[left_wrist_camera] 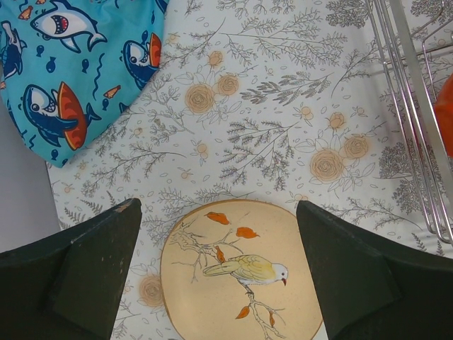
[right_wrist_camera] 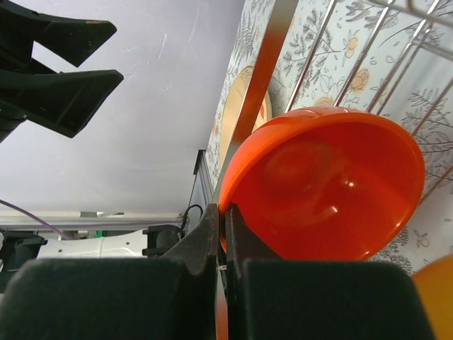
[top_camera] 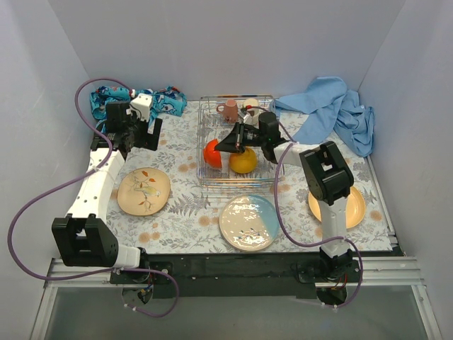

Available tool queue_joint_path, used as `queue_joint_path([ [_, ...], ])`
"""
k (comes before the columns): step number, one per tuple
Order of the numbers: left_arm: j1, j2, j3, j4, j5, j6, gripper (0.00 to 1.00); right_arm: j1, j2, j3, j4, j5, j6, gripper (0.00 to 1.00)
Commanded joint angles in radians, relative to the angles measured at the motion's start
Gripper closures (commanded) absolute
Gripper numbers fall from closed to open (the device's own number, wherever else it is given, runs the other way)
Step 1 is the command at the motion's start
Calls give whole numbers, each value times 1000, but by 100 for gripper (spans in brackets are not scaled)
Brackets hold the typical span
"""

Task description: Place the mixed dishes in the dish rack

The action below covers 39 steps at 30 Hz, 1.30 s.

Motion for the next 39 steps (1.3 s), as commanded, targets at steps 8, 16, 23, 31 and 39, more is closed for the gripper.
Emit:
queue_joint_path([
  [8,-3,-52,-25,14,5,-10,8,35,-49,32,33,-2,7,99],
  [16,-3,-62,-33,14,4,-10,8,16,-38,-28,8,35,-19,99],
  [23,-1,-78,-48,20,1,-10,8,-45,-86,-29,-194,40,-175,80],
  [31,-1,-94,-100,91,7,-26,7,-105,-150,36,-556,56,-436,3],
  [39,-3,-115,-139,117,16,-44,7,-90,-180,202,-909,303,-761,2],
])
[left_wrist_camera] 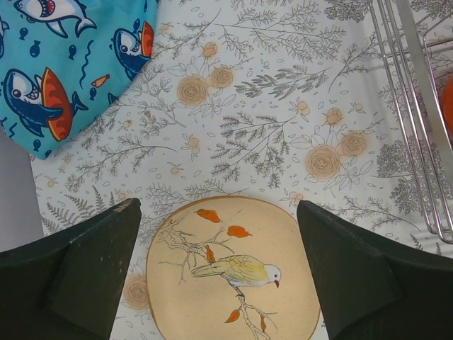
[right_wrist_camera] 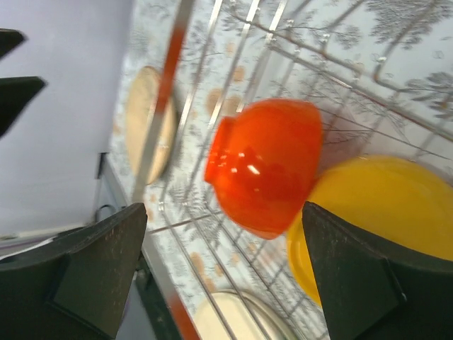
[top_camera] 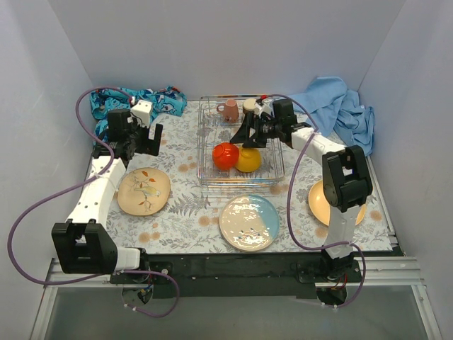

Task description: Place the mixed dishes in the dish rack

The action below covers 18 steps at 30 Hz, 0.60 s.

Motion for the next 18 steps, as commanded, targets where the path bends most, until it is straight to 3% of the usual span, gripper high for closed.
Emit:
queue_joint_path([
  [1,-3,-68,-33,37,16,-20,7,19,-22,117,-302,206,-282,2],
  [3,-1,-83,-47,43,19,-25,7,22,-19,166,-385,245,-335,2],
  [10,-1,-126,-84,46,19,-34,6,29,-32,201,-414,222,-394,2],
  [18,-1,-146,-93,40,18,-36,6,32,-39,129,-451,230,-391,2],
])
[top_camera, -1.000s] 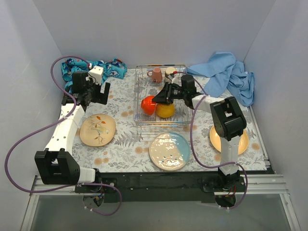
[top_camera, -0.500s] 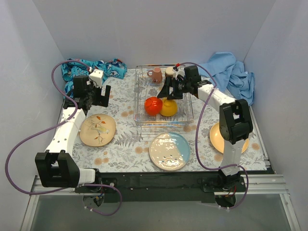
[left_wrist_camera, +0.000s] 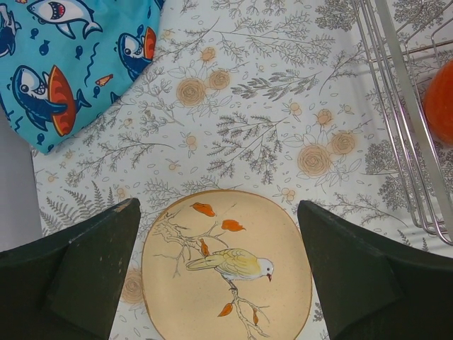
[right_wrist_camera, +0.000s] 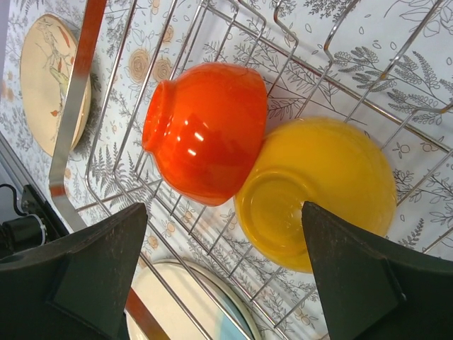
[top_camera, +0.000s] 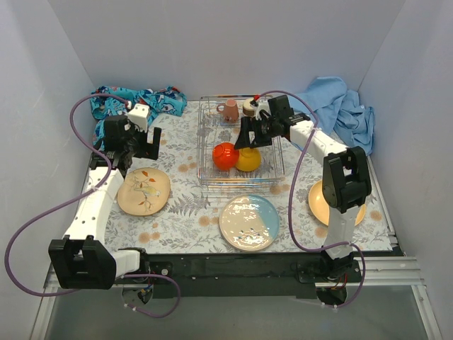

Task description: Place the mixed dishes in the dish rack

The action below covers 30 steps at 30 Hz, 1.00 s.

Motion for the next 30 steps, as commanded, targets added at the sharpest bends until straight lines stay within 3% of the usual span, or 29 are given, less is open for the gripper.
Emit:
queue_joint_path([
  [1,0,-42,-10,8,11,-9,6,4,-41,-30,-66,51,-46,2],
  [6,-1,-49,-14,5,16,-13,6,4,-59,5,-118,238,-142,2],
  [12,-1,-51,-15,5,20,-15,6,4,-41,60,-179,273,-211,2],
  [17,-1,-43,5,3,19,-15,6,4,-78,86,-135,111,-164,2],
  [21,-1,-39,38,-3,31,-32,6,-7,-148,114,-17,-259,-72,2],
  [22,-1,-37,42,-9,38,-38,6,-7,-166,93,77,-291,-37,2],
  [25,-1,-36,39,-46,58,-56,6,-18,-243,44,255,-308,80,2],
  [30,-1,-26,-3,-138,62,-9,6,-83,-263,30,264,-273,198,2],
])
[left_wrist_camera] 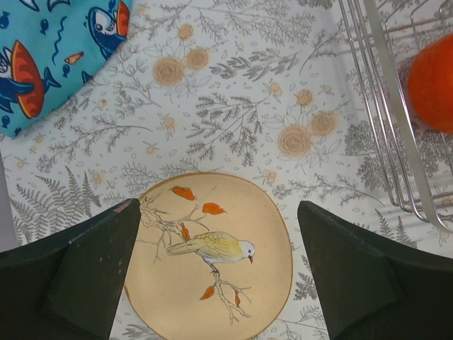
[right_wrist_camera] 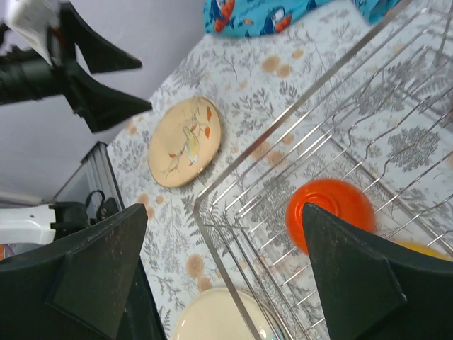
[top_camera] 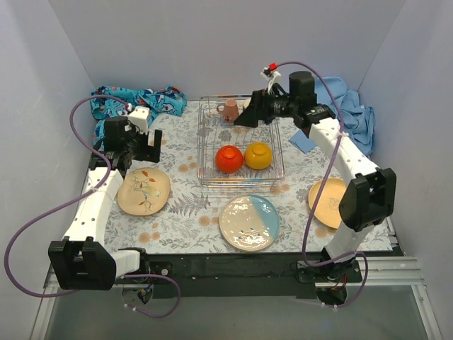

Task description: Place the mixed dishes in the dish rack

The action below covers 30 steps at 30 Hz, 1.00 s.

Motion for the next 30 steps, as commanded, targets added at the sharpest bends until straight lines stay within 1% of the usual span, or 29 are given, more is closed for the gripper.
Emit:
queue_joint_path([
  [1,-1,-20,-20,-90,23,41,6,-77,-47,-23,87,-38,181,2],
  [2,-1,-23,-44,-93,16,51,5,-114,-64,-35,69,-27,185,2],
  [4,-1,-35,-69,-96,4,85,5,-142,-95,-75,24,-15,137,2],
  [6,0,-44,-118,-93,-32,106,5,-174,-161,-124,-17,30,19,2],
  [7,-1,-52,-136,-93,-39,140,5,-181,-181,-127,-52,54,-31,3],
  [8,-1,-49,-170,-96,-52,157,5,-195,-211,-129,-83,99,-120,3],
  [10,0,-15,-188,-108,-70,201,7,-214,-239,-141,-161,149,-176,5],
  [12,-1,3,-208,-118,-49,241,8,-255,-265,-150,-231,197,-219,5],
  [14,0,-1,-230,-72,-38,266,8,-293,-270,-158,-291,197,-263,5],
  [15,0,-6,-254,-54,-26,268,8,-303,-273,-161,-360,196,-342,5],
  [16,0,-8,-262,-37,-3,265,7,-306,-276,-170,-405,193,-389,5],
  [18,-1,12,-264,-18,29,226,7,-312,-293,-179,-532,209,-506,5],
  [21,0,60,-291,55,14,171,9,-317,-372,-281,-563,238,-568,5],
  [22,0,66,-332,92,-27,174,10,-317,-392,-316,-560,242,-599,4],
  [23,3,72,-351,170,-44,188,11,-317,-417,-360,-554,254,-601,4],
  [24,11,95,-360,199,-67,211,12,-317,-419,-370,-551,258,-599,4],
  [26,25,129,-336,244,-96,215,14,-320,-403,-361,-559,262,-559,3],
  [27,60,150,-314,246,-98,206,14,-321,-399,-358,-557,251,-553,3],
  [29,95,219,-241,234,-141,209,15,-327,-388,-362,-542,205,-573,2],
  [30,109,241,-215,229,-145,215,18,-326,-379,-359,-527,205,-578,2],
])
